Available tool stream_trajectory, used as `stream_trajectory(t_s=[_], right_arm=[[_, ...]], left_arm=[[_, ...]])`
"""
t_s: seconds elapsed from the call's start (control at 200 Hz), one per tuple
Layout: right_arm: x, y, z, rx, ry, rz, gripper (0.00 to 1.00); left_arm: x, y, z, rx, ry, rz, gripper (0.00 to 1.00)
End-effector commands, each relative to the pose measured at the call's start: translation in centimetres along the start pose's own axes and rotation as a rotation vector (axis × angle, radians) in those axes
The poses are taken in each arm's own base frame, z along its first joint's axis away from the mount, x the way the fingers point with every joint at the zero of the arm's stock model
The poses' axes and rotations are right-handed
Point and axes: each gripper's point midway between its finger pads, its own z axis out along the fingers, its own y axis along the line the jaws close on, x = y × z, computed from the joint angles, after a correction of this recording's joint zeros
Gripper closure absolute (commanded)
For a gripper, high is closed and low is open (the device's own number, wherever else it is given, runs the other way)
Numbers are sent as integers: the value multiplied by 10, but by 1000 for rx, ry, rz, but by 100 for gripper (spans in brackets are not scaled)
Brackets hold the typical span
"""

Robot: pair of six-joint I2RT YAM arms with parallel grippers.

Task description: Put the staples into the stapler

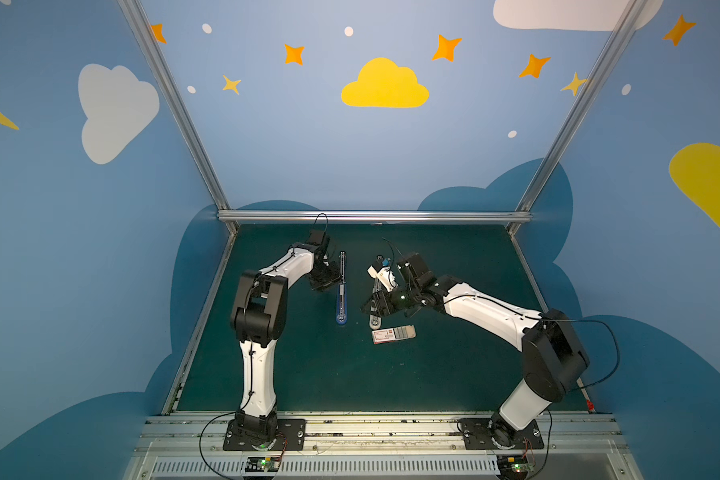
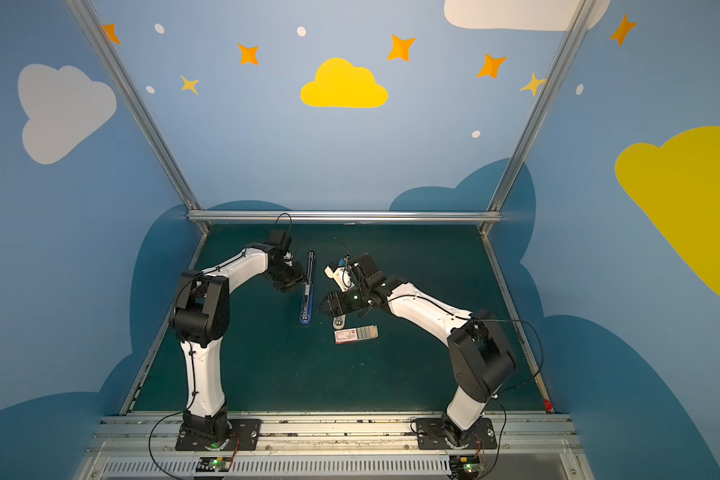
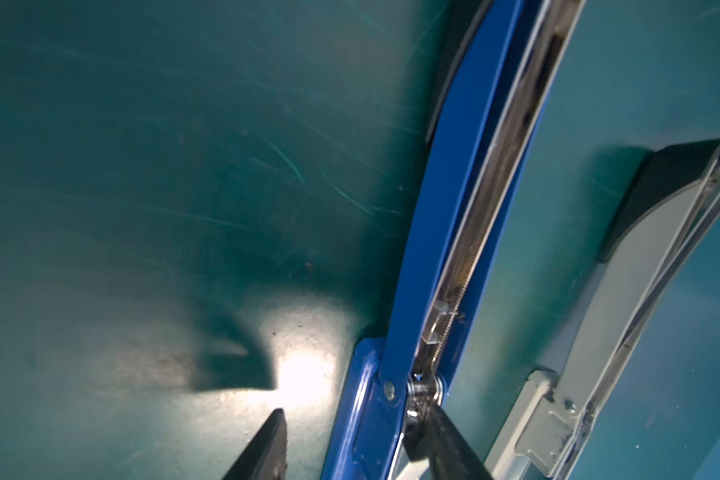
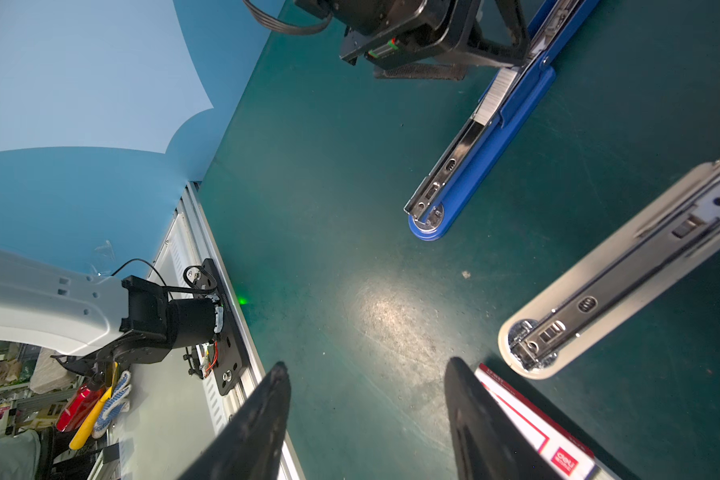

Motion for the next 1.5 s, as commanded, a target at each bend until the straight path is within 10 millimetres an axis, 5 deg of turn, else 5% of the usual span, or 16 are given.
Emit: stream_trajectory(t_s=[0.0,0.996,1.497], right_arm=[[3,-2,-3,13,2,6,40],[4,-7,-14,22,-30,26,42],[3,-10,-19,30,-42,39,43]], left_arm=[[5,5,-1,-32,9,17,48],[43,25,-8,-166,13,59,52],[92,32,-23,-175,35,66,54]])
